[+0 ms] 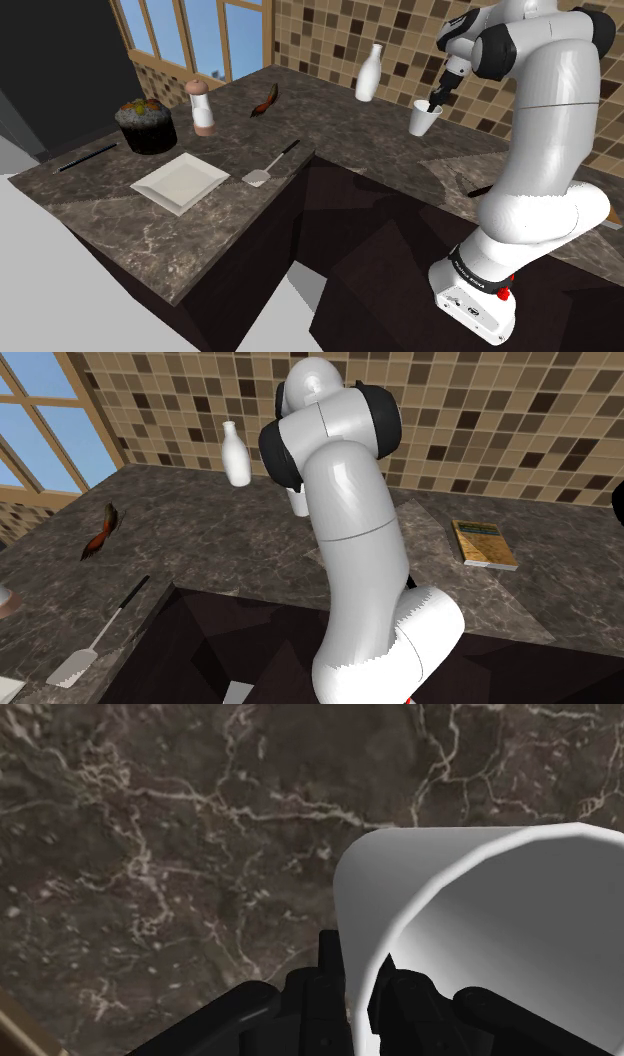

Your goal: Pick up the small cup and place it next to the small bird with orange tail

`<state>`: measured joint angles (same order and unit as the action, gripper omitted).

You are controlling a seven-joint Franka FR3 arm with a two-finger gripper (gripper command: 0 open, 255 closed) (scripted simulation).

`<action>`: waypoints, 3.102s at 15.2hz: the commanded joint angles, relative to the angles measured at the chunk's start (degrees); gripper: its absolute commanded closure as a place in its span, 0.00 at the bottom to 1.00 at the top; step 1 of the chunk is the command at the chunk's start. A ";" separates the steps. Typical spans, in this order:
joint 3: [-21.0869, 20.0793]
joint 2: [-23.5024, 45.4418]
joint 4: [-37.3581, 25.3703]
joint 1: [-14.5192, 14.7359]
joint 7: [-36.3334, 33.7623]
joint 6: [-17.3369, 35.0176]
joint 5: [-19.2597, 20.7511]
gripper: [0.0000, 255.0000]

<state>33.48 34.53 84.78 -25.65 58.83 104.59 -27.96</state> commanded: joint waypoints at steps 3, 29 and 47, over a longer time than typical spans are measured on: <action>0.00 0.00 0.04 0.01 0.00 0.02 0.01 1.00; 1.32 -3.06 -14.22 -1.97 -4.19 -16.00 2.43 1.00; 1.00 -7.62 -17.68 2.93 -11.48 -22.10 4.11 1.00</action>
<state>34.44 28.32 64.83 -24.41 48.27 81.37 -24.46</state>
